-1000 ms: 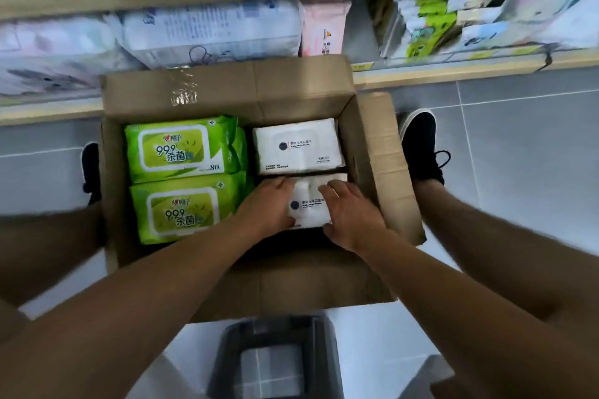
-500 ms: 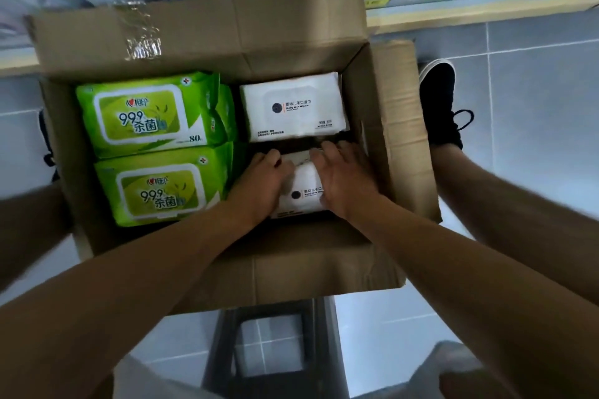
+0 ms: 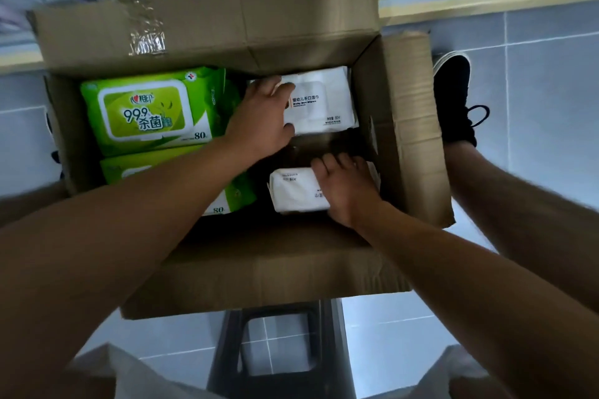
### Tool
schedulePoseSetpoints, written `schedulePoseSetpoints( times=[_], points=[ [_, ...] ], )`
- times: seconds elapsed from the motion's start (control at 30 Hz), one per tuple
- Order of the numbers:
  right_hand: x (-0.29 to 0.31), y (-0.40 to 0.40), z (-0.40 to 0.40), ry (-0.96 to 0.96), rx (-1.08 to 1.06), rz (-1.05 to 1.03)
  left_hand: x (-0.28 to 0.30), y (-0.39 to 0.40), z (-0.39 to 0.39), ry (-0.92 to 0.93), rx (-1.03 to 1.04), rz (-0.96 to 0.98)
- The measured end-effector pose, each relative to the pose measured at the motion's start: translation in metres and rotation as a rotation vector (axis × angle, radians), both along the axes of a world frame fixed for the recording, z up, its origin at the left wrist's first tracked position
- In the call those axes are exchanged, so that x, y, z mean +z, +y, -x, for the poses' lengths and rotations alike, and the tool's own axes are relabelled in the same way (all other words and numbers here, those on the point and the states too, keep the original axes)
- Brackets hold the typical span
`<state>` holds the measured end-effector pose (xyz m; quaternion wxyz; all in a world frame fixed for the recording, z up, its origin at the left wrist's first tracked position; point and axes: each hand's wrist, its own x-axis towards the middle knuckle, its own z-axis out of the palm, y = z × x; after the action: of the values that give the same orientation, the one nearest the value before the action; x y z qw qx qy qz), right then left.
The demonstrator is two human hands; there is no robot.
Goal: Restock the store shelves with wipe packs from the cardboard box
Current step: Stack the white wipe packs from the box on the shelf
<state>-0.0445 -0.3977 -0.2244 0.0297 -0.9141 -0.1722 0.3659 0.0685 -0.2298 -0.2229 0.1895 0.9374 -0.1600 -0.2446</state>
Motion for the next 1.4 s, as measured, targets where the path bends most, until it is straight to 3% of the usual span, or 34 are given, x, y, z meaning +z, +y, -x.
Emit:
schedulePoseSetpoints(
  times=[0.1, 0.23, 0.37, 0.53, 0.63, 0.77, 1.0, 1.17, 1.4],
  points=[
    [0.001, -0.003, 0.011, -0.024, -0.003, -0.012, -0.014, -0.008, -0.003, 0.128, -0.044, -0.141],
    [-0.001, -0.004, 0.011, -0.044, -0.009, -0.024, -0.021, -0.012, 0.003, 0.051, -0.030, -0.221],
    [-0.002, -0.004, 0.007, -0.027, -0.014, -0.026, -0.027, -0.011, -0.011, 0.116, 0.033, -0.178],
    [-0.003, -0.005, 0.006, -0.043, -0.018, -0.017, -0.021, -0.013, -0.017, 0.104, 0.003, -0.305],
    [-0.010, -0.006, 0.009, -0.113, -0.008, -0.010, -0.027, -0.005, -0.012, 0.191, -0.015, -0.203],
    [-0.015, -0.008, 0.012, -0.177, -0.012, -0.041, -0.024, -0.020, -0.013, 0.408, 0.162, 0.064],
    [-0.020, -0.012, 0.016, -0.192, -0.043, -0.065, -0.031, -0.026, -0.032, 0.574, -0.005, -0.180],
    [-0.016, -0.007, 0.012, -0.128, -0.013, -0.048, -0.015, -0.038, -0.024, 0.387, -0.180, -0.255],
    [0.023, -0.002, 0.011, -0.146, -0.004, -0.013, 0.028, -0.032, 0.004, 0.039, -0.168, -0.270]
  ],
)
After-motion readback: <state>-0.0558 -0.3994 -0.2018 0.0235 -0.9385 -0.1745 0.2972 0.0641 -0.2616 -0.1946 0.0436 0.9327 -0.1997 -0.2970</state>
